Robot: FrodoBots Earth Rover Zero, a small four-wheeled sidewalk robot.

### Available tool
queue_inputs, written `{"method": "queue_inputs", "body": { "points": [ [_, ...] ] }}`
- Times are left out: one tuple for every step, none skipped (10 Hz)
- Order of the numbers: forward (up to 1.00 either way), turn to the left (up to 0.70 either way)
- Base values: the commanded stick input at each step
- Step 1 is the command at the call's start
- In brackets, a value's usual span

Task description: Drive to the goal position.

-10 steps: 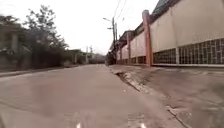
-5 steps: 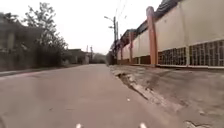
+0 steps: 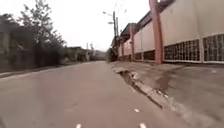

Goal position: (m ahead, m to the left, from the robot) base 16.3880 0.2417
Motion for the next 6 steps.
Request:
{"method": "queue_inputs", "body": {
  "points": [
    [0.85, 0.00],
    [0.85, 0.00],
    [0.85, 0.00],
    [0.85, 0.00],
    [0.85, 0.00],
    [0.85, 0.00]
  ]
}}
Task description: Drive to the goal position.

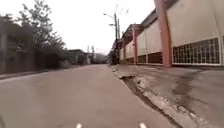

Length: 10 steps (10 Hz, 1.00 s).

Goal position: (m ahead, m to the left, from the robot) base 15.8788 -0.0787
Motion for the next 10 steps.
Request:
{"method": "queue_inputs", "body": {
  "points": [
    [0.85, 0.00],
    [0.85, 0.00],
    [0.85, 0.00],
    [0.85, 0.00],
    [0.85, 0.00],
    [0.85, 0.00],
    [0.85, 0.00],
    [0.85, 0.00],
    [0.85, 0.00],
    [0.85, 0.00]
  ]
}}
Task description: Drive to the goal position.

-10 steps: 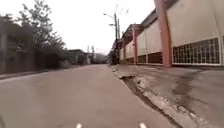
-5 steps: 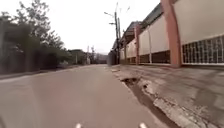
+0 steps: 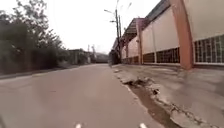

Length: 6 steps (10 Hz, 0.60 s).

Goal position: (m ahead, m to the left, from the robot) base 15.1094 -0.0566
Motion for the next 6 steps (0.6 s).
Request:
{"method": "queue_inputs", "body": {
  "points": [
    [0.85, 0.00],
    [0.85, 0.00],
    [0.85, 0.00],
    [0.85, 0.00],
    [0.85, 0.00],
    [0.85, 0.00]
  ]
}}
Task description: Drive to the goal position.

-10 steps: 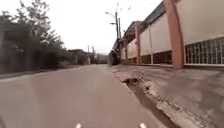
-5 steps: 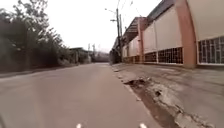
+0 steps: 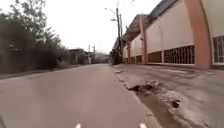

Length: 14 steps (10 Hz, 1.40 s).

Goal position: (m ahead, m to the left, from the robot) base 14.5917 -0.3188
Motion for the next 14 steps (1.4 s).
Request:
{"method": "queue_inputs", "body": {
  "points": [
    [0.85, 0.00],
    [0.85, 0.00],
    [0.85, 0.00],
    [0.85, 0.00],
    [0.85, 0.00],
    [0.85, 0.00],
    [0.85, 0.00],
    [0.85, 0.00],
    [0.85, 0.00],
    [0.85, 0.00],
    [0.85, 0.00],
    [0.85, 0.00],
    [0.85, 0.00],
    [0.85, 0.00]
  ]
}}
